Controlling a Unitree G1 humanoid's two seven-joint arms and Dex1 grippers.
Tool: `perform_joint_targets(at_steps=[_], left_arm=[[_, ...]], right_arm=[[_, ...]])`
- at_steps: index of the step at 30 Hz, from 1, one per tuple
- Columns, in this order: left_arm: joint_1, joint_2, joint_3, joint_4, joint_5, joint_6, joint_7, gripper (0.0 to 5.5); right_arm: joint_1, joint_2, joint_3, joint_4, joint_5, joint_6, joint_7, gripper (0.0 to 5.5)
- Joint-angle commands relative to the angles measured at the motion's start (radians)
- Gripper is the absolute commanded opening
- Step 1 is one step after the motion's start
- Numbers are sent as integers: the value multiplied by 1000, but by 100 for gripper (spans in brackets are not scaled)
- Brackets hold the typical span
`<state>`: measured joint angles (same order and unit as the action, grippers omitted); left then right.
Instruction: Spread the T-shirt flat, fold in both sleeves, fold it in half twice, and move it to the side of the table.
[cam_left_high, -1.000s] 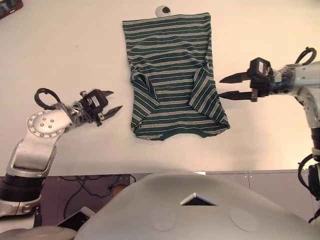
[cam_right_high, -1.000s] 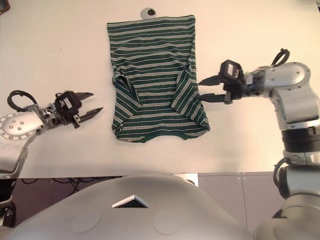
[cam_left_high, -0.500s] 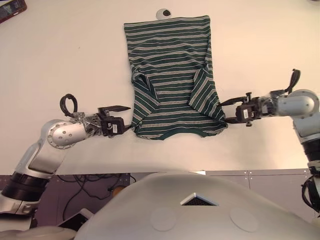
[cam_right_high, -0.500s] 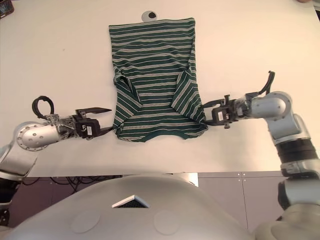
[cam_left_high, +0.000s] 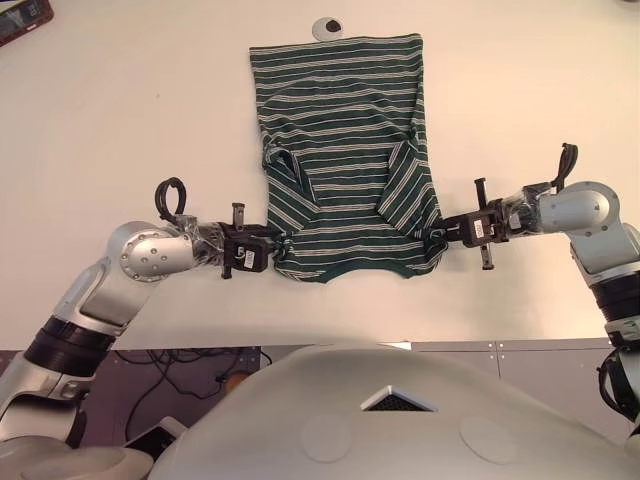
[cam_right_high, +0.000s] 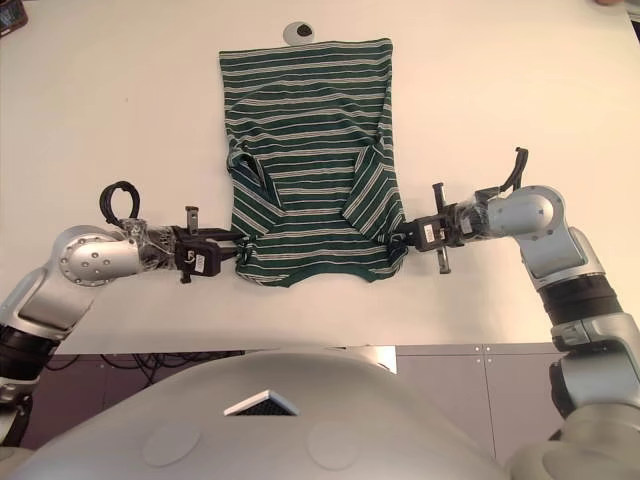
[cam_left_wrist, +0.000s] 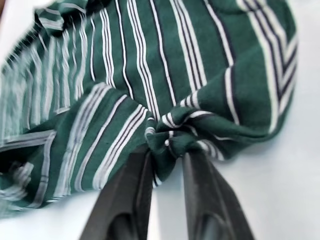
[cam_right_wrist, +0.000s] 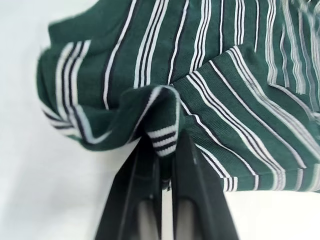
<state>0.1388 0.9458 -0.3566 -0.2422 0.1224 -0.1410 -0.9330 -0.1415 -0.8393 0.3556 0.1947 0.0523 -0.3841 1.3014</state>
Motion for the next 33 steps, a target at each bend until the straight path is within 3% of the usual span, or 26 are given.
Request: perform_joint_targets(at_steps=[1,3,5,9,16,20,26,33], left_arm=[[225,170,-26,-98,-179,318,-219,24],[295,207,80,-225,-428,448,-233,1],[247,173,223,-264,-637,544,-218,1],[-65,49,340,-108,-828,685,-170,1],[-426,-173,293,322,-715,735,-43,1],[-577,-280,331,613,-673,721,2,1],[-696,-357,339,856,-574,658,33,1],[-781,-417,398,1042,-514,633,135,1]], right_arm=[[91,-112,13,-194,143,279,157,0],[98,-143,-25,-286,279,465,210,0],[24,-105,-83,-283,394,636,192,0],[-245,16,-141,-19,433,806,137,0],[-619,270,-154,527,307,795,0,0],[-784,427,-176,837,211,720,-161,0],[-873,559,-217,1043,119,640,-345,0],[-885,598,-308,1116,95,708,-490,0]])
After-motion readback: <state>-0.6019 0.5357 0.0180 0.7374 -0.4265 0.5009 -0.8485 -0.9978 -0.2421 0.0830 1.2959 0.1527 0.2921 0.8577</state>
